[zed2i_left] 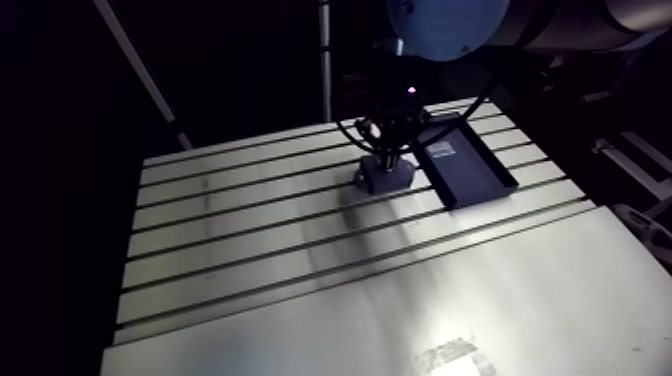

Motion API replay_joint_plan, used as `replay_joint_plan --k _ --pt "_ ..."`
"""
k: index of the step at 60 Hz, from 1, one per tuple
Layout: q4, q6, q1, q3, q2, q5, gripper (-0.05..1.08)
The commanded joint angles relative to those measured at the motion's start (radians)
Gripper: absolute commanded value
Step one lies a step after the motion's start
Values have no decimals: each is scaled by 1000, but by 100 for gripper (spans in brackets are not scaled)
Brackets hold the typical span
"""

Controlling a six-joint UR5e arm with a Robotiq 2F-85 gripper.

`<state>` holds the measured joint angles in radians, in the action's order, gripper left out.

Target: Pick up the bearing and press it into the housing until flush.

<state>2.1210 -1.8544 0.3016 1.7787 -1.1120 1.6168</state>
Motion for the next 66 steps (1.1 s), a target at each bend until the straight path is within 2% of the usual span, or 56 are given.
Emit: replay_joint_plan --k 1,43,66 --pt "6 -1 -1 0 1 -1 82" --pt "6 -4 -1 0 1 -4 83" --pt "-12 -7 1 -2 -1 -2 90"
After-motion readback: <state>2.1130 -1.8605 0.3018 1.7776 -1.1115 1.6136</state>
